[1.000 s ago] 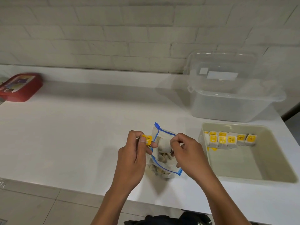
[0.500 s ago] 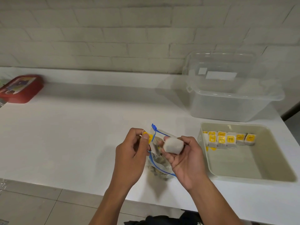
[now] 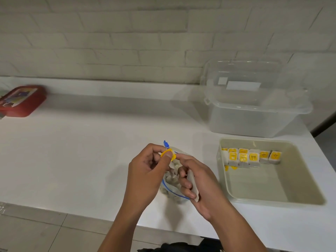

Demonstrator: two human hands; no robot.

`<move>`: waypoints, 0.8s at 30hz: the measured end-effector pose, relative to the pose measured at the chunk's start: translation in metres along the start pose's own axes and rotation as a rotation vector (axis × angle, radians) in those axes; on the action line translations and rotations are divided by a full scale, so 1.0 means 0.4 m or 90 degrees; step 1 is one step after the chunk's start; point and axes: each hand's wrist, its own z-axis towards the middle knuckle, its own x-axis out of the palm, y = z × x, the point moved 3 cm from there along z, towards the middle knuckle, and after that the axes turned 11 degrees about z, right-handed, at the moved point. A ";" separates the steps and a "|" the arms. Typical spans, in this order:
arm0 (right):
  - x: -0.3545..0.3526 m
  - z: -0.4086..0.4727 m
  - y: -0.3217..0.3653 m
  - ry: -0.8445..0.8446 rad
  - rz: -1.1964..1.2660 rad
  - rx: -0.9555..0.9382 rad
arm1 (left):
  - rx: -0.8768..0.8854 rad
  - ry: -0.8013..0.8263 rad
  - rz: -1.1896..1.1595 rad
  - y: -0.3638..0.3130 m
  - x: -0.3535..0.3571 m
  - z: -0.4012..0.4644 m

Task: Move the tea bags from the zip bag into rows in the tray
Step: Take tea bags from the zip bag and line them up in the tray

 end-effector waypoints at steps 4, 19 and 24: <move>-0.007 -0.012 0.010 0.111 -0.050 0.035 | -0.037 0.024 -0.096 -0.028 0.016 0.013; -0.168 -0.031 0.154 0.018 -0.110 -0.113 | -0.005 0.016 -0.044 -0.124 0.222 0.004; -0.246 -0.032 0.208 -0.002 -0.094 -0.137 | -0.066 -0.055 -0.048 -0.119 0.316 0.007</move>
